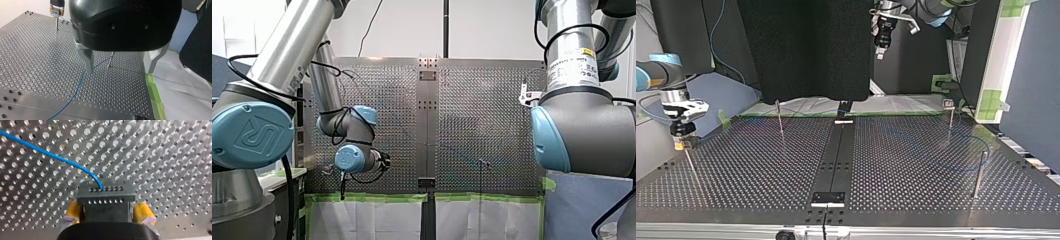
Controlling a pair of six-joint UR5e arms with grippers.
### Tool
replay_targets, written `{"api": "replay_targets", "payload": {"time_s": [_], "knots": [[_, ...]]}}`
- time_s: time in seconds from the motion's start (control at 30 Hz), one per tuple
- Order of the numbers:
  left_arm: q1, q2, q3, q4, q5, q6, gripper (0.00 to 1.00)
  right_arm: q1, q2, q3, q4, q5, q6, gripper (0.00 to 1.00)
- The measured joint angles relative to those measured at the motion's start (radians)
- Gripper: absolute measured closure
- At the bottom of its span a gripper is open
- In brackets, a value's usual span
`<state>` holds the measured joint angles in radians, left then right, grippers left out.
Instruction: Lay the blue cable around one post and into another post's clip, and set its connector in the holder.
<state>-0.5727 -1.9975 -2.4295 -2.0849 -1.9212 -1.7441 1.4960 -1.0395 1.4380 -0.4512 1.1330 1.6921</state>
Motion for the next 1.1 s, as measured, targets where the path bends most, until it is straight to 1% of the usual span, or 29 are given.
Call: {"api": "replay_targets", "payload": {"time_s": [0.13,0.33,0.5,0.73,0.83,0.9,1.03,1.07,1.1], "knots": [[0.0,0.0,0.0,0.0,0.0,0.0,0.0,-0.001,0.0,0.0,0.001,0.017,0.002,0.0],[0.0,0.0,0.0,0.0,0.0,0.0,0.0,-0.004,0.0,0.0,0.003,0.055,0.003,0.0],[0.0,0.0,0.0,0.0,0.0,0.0,0.0,-0.006,0.0,0.0,0.009,0.092,0.012,0.0],[0.0,0.0,0.0,0.0,0.0,0.0,0.0,-0.018,-0.001,0.006,0.056,0.149,0.029,0.0],[0.0,0.0,0.0,0.0,0.001,0.0,0.0,-0.025,-0.005,0.024,0.076,0.173,0.045,0.0],[0.0,0.0,0.0,0.001,0.002,0.0,0.0,-0.03,-0.013,0.041,0.077,0.191,0.062,0.0],[0.0,0.0,0.005,0.001,0.013,-0.002,0.0,-0.028,-0.041,0.074,0.056,0.225,0.095,0.0],[0.0,0.0,0.007,0.001,0.016,-0.002,0.0,-0.025,-0.052,0.084,0.046,0.236,0.101,0.0],[0.0,0.0,0.01,0.001,0.018,-0.003,0.0,-0.021,-0.06,0.093,0.038,0.245,0.102,0.0]]}}
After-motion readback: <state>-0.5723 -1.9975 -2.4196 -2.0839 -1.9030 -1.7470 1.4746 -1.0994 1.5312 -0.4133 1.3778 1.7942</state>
